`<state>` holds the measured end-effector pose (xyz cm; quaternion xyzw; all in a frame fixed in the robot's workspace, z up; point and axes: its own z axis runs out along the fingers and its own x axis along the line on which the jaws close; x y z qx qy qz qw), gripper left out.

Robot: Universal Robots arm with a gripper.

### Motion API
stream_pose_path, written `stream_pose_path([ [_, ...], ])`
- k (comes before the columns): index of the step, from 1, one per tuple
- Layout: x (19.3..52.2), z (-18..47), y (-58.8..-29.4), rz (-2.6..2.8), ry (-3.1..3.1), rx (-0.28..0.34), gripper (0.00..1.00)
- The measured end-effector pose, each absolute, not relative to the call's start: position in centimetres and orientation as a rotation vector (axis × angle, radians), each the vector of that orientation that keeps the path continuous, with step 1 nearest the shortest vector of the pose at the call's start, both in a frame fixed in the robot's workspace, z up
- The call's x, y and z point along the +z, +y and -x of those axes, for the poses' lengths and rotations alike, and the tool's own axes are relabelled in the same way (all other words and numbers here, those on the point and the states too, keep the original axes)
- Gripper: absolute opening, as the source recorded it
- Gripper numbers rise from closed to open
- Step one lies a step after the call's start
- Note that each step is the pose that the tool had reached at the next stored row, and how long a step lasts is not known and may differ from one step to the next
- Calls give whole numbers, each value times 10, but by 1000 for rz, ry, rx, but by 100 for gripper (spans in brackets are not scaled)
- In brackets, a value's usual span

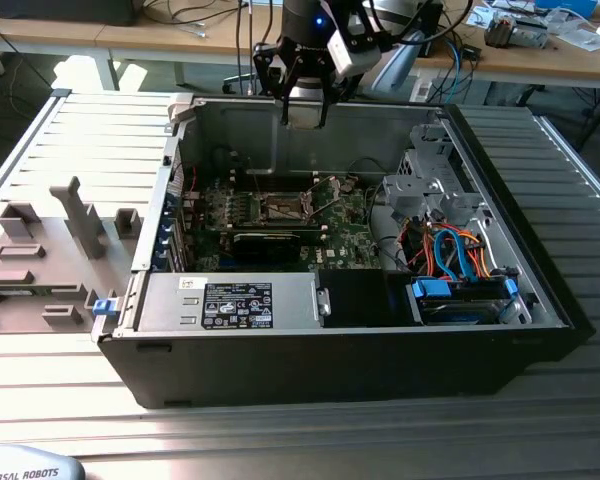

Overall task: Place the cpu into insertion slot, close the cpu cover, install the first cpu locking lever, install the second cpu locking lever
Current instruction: 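Place the cpu into insertion slot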

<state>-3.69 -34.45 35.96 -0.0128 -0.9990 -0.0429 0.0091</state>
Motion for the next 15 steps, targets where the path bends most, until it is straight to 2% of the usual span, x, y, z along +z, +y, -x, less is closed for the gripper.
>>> stream_pose_path([
  [15,356,37,-344,40,-3120,-134,54],
])
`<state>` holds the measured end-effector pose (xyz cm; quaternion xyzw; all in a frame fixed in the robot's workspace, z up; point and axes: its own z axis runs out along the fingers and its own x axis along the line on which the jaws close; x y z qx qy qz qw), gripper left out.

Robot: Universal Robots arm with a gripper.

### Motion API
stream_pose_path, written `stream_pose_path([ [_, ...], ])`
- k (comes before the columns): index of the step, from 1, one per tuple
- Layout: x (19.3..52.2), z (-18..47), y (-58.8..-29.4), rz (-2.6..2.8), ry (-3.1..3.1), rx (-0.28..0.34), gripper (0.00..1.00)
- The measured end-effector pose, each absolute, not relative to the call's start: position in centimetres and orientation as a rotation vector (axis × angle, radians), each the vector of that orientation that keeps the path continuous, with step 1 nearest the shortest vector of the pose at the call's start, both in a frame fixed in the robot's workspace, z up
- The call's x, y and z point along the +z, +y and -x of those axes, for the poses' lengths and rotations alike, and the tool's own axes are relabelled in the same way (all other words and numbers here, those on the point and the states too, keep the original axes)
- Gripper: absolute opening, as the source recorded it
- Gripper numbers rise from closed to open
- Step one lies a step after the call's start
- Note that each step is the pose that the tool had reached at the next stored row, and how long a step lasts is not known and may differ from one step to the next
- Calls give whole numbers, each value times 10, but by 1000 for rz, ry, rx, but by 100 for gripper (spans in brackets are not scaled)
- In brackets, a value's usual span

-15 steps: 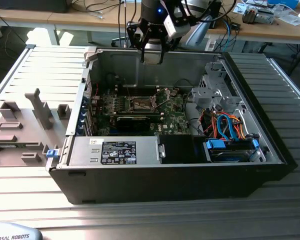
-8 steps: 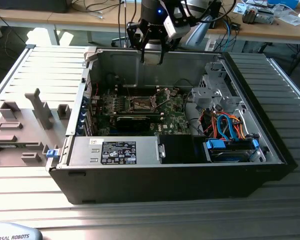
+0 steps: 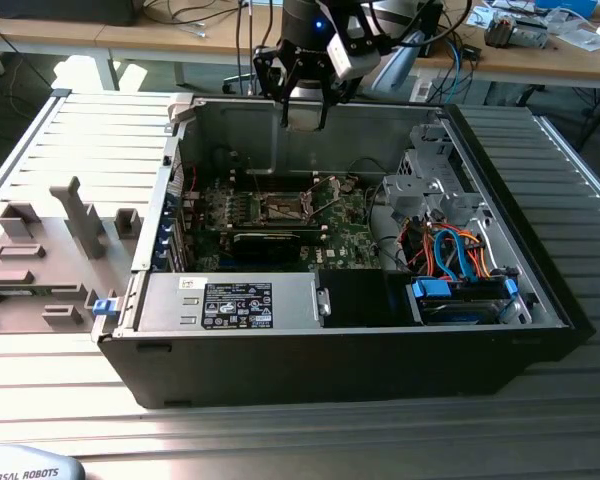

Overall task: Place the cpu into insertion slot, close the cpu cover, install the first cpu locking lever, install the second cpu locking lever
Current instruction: 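Place the cpu into insertion slot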

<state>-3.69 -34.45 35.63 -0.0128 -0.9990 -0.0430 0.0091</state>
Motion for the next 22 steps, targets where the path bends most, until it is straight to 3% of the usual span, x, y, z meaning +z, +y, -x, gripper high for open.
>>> stream_pose_path([
  [22,350,37,-344,40,-3120,-134,54],
])
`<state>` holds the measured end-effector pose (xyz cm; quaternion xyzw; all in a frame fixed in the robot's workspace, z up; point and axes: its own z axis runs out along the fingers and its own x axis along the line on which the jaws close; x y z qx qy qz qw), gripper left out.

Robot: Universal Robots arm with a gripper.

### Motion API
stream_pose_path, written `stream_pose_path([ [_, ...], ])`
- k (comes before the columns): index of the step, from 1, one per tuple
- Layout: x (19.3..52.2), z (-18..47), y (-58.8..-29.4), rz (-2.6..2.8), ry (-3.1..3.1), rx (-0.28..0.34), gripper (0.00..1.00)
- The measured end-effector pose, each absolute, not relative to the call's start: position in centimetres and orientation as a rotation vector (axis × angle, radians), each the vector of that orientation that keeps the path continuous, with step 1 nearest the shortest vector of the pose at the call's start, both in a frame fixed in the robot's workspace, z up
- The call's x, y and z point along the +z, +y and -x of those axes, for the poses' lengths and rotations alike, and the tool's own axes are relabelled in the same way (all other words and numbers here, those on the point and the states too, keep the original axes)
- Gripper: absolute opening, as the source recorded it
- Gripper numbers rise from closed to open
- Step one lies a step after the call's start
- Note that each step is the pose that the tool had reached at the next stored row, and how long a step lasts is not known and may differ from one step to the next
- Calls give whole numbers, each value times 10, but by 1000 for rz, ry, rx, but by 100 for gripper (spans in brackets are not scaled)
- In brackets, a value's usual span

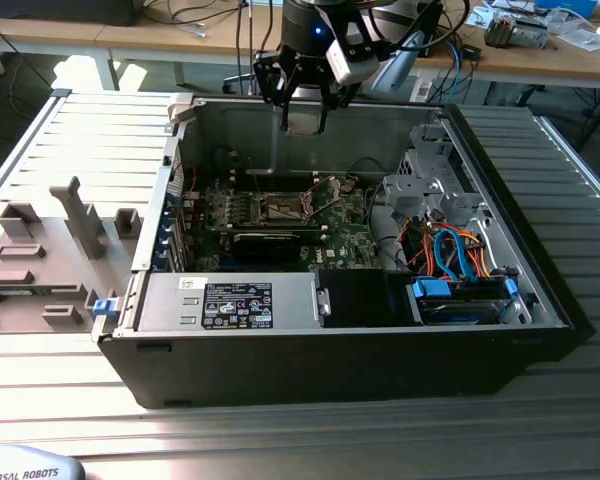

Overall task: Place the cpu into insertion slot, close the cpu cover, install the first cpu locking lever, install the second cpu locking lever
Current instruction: 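Place the cpu into insertion slot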

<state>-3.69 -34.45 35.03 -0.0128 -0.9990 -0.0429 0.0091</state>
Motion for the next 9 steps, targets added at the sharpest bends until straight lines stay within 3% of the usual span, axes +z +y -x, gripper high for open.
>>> stream_pose_path([
  [9,349,37,-344,40,-3120,-134,54],
])
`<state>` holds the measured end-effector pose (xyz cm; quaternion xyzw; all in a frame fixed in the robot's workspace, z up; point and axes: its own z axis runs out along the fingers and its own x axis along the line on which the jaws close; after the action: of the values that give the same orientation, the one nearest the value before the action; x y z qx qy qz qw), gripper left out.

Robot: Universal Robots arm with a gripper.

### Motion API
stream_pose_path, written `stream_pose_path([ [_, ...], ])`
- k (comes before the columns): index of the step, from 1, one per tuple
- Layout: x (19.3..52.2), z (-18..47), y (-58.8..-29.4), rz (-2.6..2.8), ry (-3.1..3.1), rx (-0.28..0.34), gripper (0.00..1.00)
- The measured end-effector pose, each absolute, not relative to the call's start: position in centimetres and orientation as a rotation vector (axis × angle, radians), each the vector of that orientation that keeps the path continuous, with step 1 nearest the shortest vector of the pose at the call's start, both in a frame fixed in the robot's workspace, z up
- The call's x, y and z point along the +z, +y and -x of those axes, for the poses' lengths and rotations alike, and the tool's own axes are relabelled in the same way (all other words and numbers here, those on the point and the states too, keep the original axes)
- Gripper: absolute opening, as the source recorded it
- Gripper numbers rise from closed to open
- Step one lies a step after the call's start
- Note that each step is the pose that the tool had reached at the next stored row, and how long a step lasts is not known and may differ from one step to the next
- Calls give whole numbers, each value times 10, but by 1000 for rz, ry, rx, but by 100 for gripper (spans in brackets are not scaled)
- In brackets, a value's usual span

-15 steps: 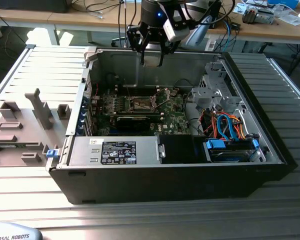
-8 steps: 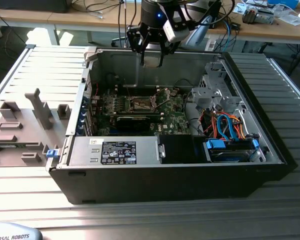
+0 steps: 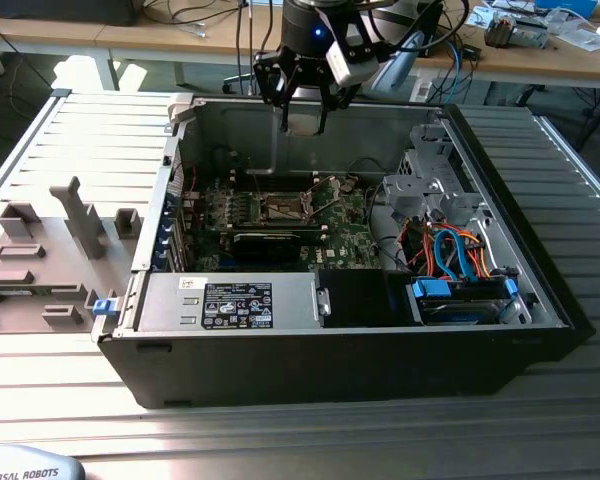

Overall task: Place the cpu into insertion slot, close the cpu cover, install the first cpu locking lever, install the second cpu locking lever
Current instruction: 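Place the cpu into insertion slot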

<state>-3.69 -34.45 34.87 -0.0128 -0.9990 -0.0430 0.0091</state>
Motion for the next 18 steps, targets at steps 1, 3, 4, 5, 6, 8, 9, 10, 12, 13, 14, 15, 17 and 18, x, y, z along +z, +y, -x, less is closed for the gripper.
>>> stream_pose_path([
  [1,349,37,-344,40,-3120,-134,54],
  [3,348,37,-344,40,-3120,-134,54],
  [4,348,37,-344,40,-3120,-134,54],
  [5,348,37,-344,40,-3120,-134,54],
  [6,348,37,-344,40,-3120,-134,54],
  [8,347,37,-344,40,-3120,-134,54],
  [9,347,37,-344,40,-3120,-134,54],
  [10,347,37,-344,40,-3120,-134,54],
  [12,346,37,-344,40,-3120,-134,54],
  [13,346,37,-344,40,-3120,-134,54],
  [14,346,37,-344,40,-3120,-134,54],
  [15,346,37,-344,40,-3120,-134,54],
  [17,345,37,-344,40,-3120,-134,54],
  [18,345,37,-344,40,-3120,-134,54],
])
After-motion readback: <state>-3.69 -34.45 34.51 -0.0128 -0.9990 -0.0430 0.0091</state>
